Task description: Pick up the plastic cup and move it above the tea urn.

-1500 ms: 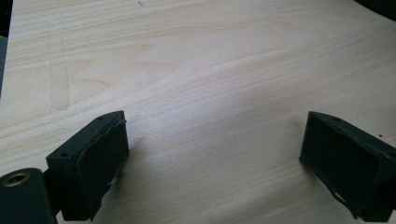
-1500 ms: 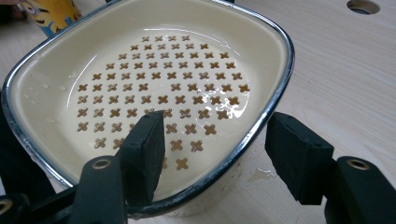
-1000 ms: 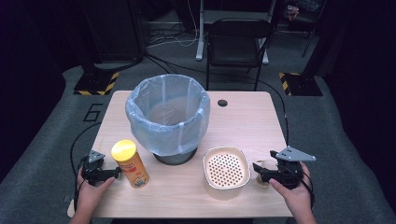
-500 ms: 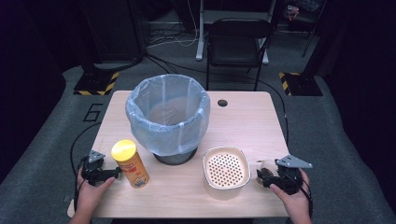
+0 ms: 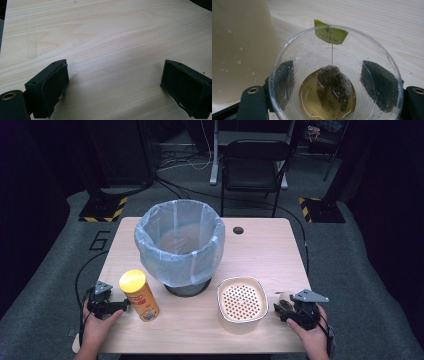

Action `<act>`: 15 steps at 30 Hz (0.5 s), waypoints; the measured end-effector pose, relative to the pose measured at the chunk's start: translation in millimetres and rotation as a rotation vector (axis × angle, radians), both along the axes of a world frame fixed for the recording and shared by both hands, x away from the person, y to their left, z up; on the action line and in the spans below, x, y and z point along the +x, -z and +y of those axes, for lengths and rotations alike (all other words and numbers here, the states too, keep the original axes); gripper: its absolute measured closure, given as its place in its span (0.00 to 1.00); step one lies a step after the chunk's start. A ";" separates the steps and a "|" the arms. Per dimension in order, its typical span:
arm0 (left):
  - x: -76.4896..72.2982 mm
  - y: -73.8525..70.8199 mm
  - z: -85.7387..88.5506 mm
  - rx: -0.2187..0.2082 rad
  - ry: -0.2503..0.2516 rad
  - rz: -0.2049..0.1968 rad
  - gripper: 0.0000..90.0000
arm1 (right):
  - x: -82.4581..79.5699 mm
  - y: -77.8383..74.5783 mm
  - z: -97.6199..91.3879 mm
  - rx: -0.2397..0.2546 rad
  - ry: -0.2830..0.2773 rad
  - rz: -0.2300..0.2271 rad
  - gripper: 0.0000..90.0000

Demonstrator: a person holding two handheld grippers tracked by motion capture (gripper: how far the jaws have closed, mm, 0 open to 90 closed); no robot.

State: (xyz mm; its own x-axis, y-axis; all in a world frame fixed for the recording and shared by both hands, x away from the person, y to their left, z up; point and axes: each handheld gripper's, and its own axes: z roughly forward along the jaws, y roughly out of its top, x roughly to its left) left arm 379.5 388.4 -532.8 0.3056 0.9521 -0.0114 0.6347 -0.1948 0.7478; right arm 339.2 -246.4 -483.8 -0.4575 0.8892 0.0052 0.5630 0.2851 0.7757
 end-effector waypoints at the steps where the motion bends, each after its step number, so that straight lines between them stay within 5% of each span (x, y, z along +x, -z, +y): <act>1: 0.0 0.0 0.0 0.000 0.000 0.000 0.08 | -0.2 -0.5 -0.3 0.007 0.003 -0.002 0.30; 15: 0.0 0.0 0.0 0.000 0.000 0.000 0.08 | -2.8 -3.7 -0.3 -0.009 -0.032 -0.053 0.33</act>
